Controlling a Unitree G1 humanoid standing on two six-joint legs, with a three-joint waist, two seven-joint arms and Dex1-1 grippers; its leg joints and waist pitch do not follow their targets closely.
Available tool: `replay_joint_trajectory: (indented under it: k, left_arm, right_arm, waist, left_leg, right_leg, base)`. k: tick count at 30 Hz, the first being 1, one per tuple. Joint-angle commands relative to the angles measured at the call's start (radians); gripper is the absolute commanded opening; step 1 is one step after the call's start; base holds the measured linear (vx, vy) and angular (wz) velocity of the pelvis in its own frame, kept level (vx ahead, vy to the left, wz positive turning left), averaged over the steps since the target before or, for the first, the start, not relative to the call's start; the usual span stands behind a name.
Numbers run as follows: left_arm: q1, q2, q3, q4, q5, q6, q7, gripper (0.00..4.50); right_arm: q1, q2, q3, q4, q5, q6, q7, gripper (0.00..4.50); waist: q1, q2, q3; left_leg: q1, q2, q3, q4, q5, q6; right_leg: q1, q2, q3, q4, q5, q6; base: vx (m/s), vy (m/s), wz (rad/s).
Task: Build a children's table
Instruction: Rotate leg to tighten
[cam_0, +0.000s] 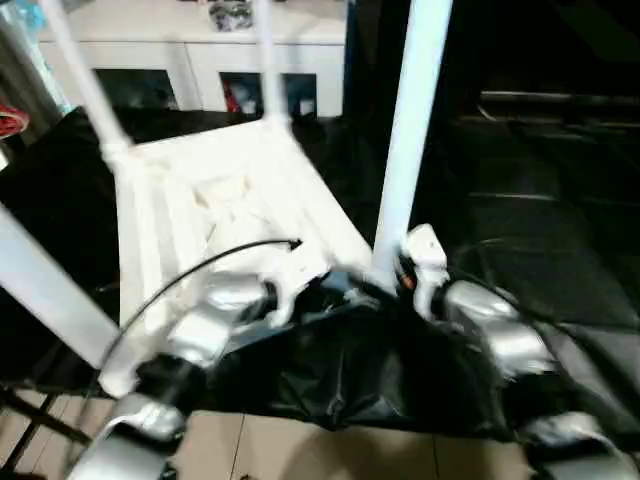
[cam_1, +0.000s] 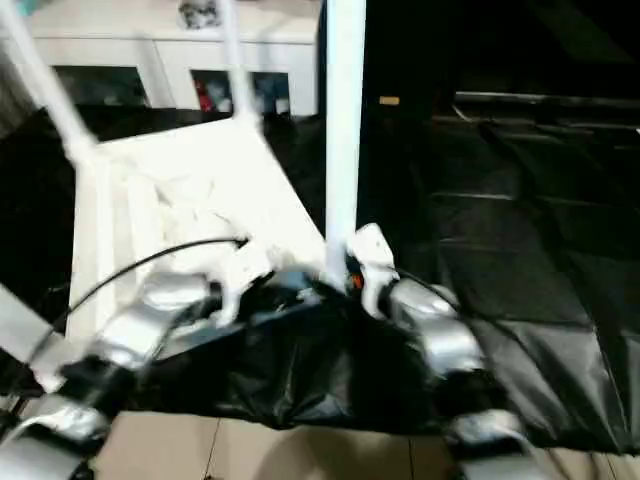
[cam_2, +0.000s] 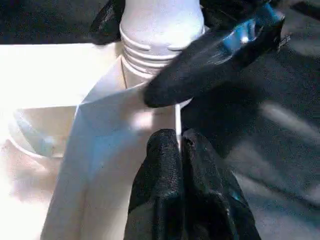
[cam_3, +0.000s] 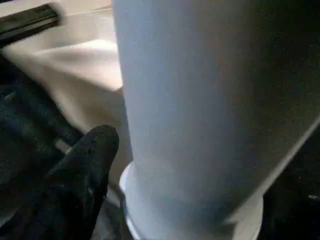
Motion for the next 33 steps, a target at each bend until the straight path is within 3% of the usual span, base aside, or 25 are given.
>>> replay_joint_trajectory:
  k: [1, 4, 10, 19, 24, 28, 29, 33]
  left_arm:
    - [-0.001, -0.004, -0.019, -0.037, -0.027, -0.033, -0.053, 0.0]
    - [0.008, 0.041, -0.016, -0.05, -0.037, -0.046, -0.113, 0.0]
    - [0.013, 0.084, -0.012, -0.058, -0.052, -0.05, -0.162, 0.0]
    - [0.01, 0.097, -0.014, -0.049, -0.06, -0.054, -0.184, 0.0]
    - [0.003, 0.083, -0.009, -0.037, -0.051, -0.054, -0.153, 0.0]
    - [-0.03, 0.043, 0.013, 0.011, -0.027, -0.045, -0.051, 0.0]
    - [-0.041, 0.031, 0.019, 0.024, -0.022, -0.042, -0.022, 0.0]
    - [-0.089, -0.026, 0.032, 0.076, 0.002, -0.021, 0.095, 0.0]
  right_arm:
    - [0.009, -0.011, 0.028, -0.021, 0.011, 0.003, 0.074, 3.9]
    - [0.011, -0.067, 0.041, -0.054, 0.034, 0.005, 0.186, 3.9]
    - [0.009, -0.107, 0.055, -0.082, 0.063, 0.016, 0.289, 3.65]
    - [0.017, -0.103, 0.062, -0.093, 0.071, 0.02, 0.312, 2.85]
    - [0.034, -0.09, 0.07, -0.094, 0.066, 0.021, 0.299, 2.71]
    - [0.024, -0.037, 0.041, -0.039, 0.036, 0.013, 0.157, 2.7]
    - [0.019, -0.019, 0.031, -0.018, 0.024, 0.003, 0.104, 2.7]
    - [-0.023, 0.07, -0.016, 0.094, -0.017, 0.01, -0.157, 2.69]
  waist:
    - [0.0, -0.01, -0.064]
    - [0.005, -0.011, -0.062]
    - [0.009, -0.013, -0.066]
    - [0.016, -0.012, -0.066]
    - [0.019, -0.012, -0.068]
    - [0.016, -0.013, -0.063]
    - [0.013, -0.014, -0.062]
    - [-0.004, -0.016, -0.061]
  left_leg:
    - [0.007, 0.039, -0.007, -0.066, -0.235, 0.077]
    - [0.01, 0.04, -0.007, -0.068, -0.268, 0.063]
    - [0.008, 0.04, -0.006, -0.065, -0.232, 0.071]
    - [0.008, 0.041, -0.007, -0.065, -0.218, 0.068]
    - [0.009, 0.04, -0.006, -0.063, -0.208, 0.069]
    - [0.008, 0.038, -0.006, -0.066, -0.224, 0.056]
    - [0.01, 0.036, -0.008, -0.068, -0.254, 0.04]
    - [0.008, 0.033, -0.015, -0.073, -0.287, 0.009]
  right_leg:
    - [0.051, -0.051, 0.04, -0.069, -0.222, -0.236]
    - [0.05, -0.052, 0.04, -0.072, -0.271, -0.227]
    - [0.051, -0.052, 0.041, -0.065, -0.222, -0.24]
    - [0.051, -0.052, 0.04, -0.064, -0.227, -0.239]
    - [0.051, -0.052, 0.04, -0.063, -0.211, -0.239]
    - [0.047, -0.052, 0.041, -0.067, -0.243, -0.233]
    - [0.047, -0.054, 0.04, -0.074, -0.3, -0.218]
    - [0.049, -0.054, 0.037, -0.08, -0.383, -0.18]
  base:
    - [0.0, 0.0, 0.0]
    - [0.0, 0.0, 0.0]
    - [0.0, 0.0, 0.0]
    - [0.0, 0.0, 0.0]
    - [0.0, 0.0, 0.0]
    - [0.0, 0.0, 0.0]
    - [0.0, 0.0, 0.0]
    - [0.0, 0.0, 0.0]
